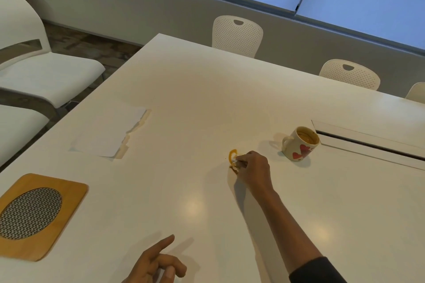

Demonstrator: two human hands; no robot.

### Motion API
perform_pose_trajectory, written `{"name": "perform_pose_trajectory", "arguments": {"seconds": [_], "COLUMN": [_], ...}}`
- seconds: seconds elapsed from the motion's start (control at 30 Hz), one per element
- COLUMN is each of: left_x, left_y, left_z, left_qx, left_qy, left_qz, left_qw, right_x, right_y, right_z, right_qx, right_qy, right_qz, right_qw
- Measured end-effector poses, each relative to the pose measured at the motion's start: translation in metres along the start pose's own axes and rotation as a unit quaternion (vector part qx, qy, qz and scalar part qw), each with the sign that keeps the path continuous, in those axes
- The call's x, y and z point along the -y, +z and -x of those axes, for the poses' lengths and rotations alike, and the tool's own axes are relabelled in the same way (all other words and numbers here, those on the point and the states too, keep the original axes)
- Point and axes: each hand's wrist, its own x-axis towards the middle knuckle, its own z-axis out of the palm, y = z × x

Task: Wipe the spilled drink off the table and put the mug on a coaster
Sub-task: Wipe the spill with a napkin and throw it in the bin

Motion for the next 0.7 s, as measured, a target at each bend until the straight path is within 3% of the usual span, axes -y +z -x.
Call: {"name": "perform_pose_trajectory", "arguments": {"seconds": [0.23, 0.6, 0.7], "left_x": [-0.005, -0.015, -0.017], "left_y": [0.001, 0.015, 0.016], "left_z": [0.002, 0.016, 0.024], "left_qx": [-0.015, -0.098, -0.107], "left_qy": [-0.042, 0.022, 0.031], "left_qz": [0.032, -0.046, -0.045], "left_qw": [0.998, 0.994, 0.993], "right_x": [-0.008, -0.017, -0.019], "right_y": [0.000, 0.000, -0.006], "right_z": [0.004, 0.000, -0.012], "right_qx": [0.009, -0.022, -0.006], "right_qy": [-0.051, -0.111, -0.086], "right_qz": [0.038, 0.035, 0.004], "right_qw": [0.998, 0.993, 0.996]}}
